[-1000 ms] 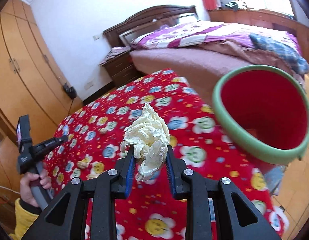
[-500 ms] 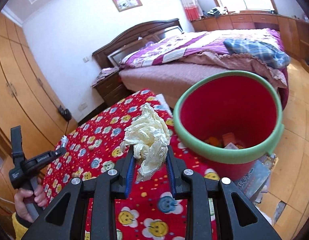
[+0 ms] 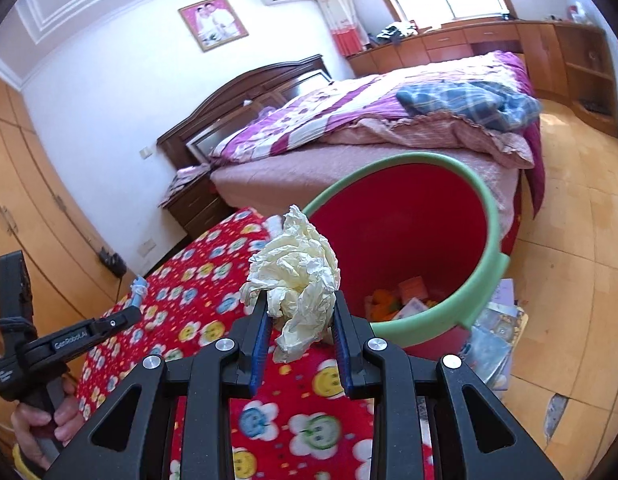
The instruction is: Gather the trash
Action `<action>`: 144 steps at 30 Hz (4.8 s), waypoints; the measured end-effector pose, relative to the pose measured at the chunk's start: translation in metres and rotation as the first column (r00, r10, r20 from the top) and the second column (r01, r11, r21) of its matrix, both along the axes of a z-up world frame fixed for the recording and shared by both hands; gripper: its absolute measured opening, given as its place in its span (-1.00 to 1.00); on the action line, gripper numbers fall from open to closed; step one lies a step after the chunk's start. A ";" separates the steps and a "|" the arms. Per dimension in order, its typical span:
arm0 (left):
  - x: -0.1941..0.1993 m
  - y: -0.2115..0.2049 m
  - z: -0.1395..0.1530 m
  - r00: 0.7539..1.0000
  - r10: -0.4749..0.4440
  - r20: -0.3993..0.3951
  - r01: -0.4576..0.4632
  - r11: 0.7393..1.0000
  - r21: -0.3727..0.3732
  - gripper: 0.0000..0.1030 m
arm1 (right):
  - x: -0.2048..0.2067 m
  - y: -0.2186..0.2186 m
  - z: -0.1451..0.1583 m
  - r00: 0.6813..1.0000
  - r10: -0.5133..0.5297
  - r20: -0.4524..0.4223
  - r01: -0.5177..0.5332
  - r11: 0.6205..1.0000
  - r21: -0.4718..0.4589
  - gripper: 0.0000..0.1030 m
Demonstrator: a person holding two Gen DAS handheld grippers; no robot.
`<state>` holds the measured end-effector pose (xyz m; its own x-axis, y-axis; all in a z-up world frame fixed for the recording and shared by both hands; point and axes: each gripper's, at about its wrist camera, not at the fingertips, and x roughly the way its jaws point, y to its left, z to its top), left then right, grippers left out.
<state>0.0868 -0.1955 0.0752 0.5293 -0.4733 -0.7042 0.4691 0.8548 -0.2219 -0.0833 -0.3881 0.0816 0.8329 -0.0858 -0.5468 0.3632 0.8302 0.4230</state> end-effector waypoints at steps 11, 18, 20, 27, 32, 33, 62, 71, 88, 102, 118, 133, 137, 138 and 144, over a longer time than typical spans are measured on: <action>-0.010 -0.086 -0.013 0.985 -0.171 -0.015 0.171 0.985 0.025 -0.68 | -0.006 -0.031 -0.019 0.998 -0.067 -0.021 0.068 0.997 0.043 -0.43; -0.009 -0.125 -0.020 0.969 -0.245 -0.006 0.246 0.969 0.033 -0.68 | -0.005 -0.047 -0.029 0.995 -0.099 -0.034 0.101 0.993 0.063 -0.40; -0.007 -0.130 -0.023 0.968 -0.252 -0.002 0.252 0.967 0.034 -0.68 | -0.004 -0.048 -0.032 0.994 -0.100 -0.044 0.103 0.992 0.068 -0.38; -0.001 -0.130 -0.029 0.972 -0.233 -0.020 0.234 0.972 0.032 -0.44 | -0.001 -0.050 -0.037 0.995 -0.088 -0.039 0.091 0.993 0.069 -0.26; -0.003 -0.118 -0.029 0.978 -0.208 -0.020 0.209 0.977 0.049 -0.39 | 0.004 -0.048 -0.036 0.998 -0.062 -0.031 0.064 0.996 0.058 0.01; -0.003 -0.115 -0.028 0.979 -0.202 -0.023 0.203 0.978 0.048 -0.39 | 0.005 -0.047 -0.035 0.998 -0.055 -0.030 0.056 0.997 0.055 0.10; -0.044 0.039 0.009 0.997 0.081 0.005 -0.081 0.996 0.021 -0.25 | -0.007 0.055 0.017 0.994 0.106 0.013 -0.105 0.993 -0.052 0.45; -0.067 0.089 0.020 0.980 0.194 0.037 -0.195 0.981 0.017 -0.25 | -0.011 0.098 0.029 0.980 0.197 0.026 -0.195 0.978 -0.077 0.45; -0.102 0.147 0.027 0.930 0.347 0.121 -0.355 0.933 0.052 -0.25 | -0.018 0.148 0.026 0.959 0.283 0.008 -0.280 0.953 -0.119 0.45; -0.111 0.161 0.021 0.906 0.397 0.146 -0.411 0.908 0.080 -0.25 | -0.019 0.158 0.022 0.951 0.308 -0.012 -0.307 0.945 -0.114 0.45; -0.114 0.162 0.023 0.902 0.401 0.158 -0.416 0.906 0.080 -0.25 | -0.019 0.160 0.022 0.950 0.311 -0.013 -0.310 0.944 -0.113 0.45; -0.114 0.163 0.023 0.902 0.401 0.161 -0.417 0.905 0.081 -0.25 | -0.019 0.160 0.022 0.950 0.311 -0.013 -0.310 0.944 -0.113 0.45; -0.114 0.163 0.024 0.902 0.402 0.161 -0.418 0.905 0.080 -0.25 | -0.019 0.160 0.022 0.951 0.310 -0.013 -0.310 0.944 -0.113 0.45; -0.114 0.163 0.024 0.902 0.401 0.161 -0.417 0.905 0.081 -0.25 | -0.019 0.160 0.022 0.950 0.311 -0.013 -0.310 0.944 -0.112 0.45; -0.114 0.165 0.025 0.901 0.403 0.163 -0.419 0.905 0.079 -0.25 | -0.019 0.160 0.022 0.950 0.311 -0.013 -0.310 0.944 -0.113 0.45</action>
<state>-0.0270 -0.0307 0.0998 0.7564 -0.1165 -0.6437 0.0900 0.9932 -0.0740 -0.1021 -0.2282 0.1040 0.8309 0.1169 -0.5440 0.0781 0.9435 0.3221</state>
